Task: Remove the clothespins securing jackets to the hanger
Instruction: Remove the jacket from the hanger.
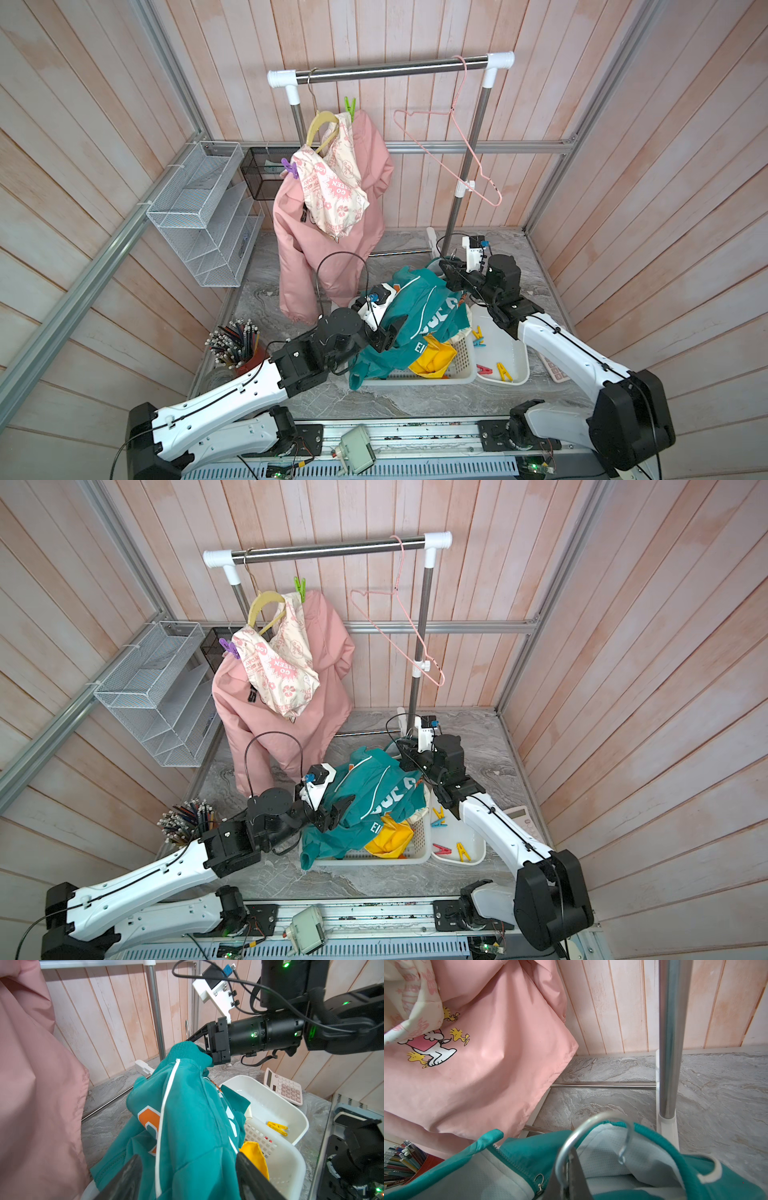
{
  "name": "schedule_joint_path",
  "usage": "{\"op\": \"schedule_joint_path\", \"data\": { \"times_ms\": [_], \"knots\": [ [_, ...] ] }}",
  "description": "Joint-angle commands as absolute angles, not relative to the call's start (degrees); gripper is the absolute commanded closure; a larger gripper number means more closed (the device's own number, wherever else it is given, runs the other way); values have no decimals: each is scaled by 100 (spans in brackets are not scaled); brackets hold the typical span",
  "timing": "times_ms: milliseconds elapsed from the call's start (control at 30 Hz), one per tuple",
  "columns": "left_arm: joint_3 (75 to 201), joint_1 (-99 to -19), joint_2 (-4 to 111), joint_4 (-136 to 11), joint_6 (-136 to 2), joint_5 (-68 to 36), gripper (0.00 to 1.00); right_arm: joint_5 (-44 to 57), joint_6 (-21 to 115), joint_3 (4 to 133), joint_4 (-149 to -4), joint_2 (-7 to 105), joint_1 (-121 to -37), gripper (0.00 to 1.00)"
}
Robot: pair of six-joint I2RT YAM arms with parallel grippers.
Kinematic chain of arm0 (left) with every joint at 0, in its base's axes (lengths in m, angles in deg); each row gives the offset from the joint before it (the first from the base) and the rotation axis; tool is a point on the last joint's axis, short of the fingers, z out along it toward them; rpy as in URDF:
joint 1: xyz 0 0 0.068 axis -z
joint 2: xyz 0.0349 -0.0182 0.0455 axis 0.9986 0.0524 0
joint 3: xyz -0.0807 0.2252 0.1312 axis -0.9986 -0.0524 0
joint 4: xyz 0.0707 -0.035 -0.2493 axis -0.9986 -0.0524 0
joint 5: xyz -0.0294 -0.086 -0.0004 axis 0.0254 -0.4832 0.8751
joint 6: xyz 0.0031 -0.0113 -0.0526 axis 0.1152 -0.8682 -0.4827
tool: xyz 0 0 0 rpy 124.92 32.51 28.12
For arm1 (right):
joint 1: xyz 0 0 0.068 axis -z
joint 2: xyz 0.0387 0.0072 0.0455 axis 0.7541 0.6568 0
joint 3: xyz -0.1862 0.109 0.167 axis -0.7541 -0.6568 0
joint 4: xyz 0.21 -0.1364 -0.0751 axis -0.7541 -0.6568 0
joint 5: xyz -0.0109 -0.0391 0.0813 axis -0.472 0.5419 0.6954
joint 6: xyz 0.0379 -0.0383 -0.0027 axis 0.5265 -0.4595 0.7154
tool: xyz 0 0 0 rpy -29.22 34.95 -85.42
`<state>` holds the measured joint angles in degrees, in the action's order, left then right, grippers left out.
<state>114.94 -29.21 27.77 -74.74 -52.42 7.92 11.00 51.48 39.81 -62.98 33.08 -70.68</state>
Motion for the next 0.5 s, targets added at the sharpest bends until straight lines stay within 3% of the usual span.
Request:
{"op": "schedule_joint_path", "data": {
  "times_ms": [0, 133, 233, 467],
  "knots": [
    [11769, -3010, 3006, -7796, -5151, 479, 30, 960, 4992, 4263, -6202, 3336, -7116, 100],
    [11837, -3048, 3141, -7753, -5092, 344, 37, 914, 4920, 4285, -6252, 3319, -7162, 100],
    [11883, -3068, 3207, -7742, -5091, 272, 55, 854, 4927, 4265, -6245, 3318, -7158, 100],
    [11685, -3066, 2962, -7746, -5197, 305, 87, 817, 5143, 4309, -6272, 3402, -7057, 100]
  ]
}}
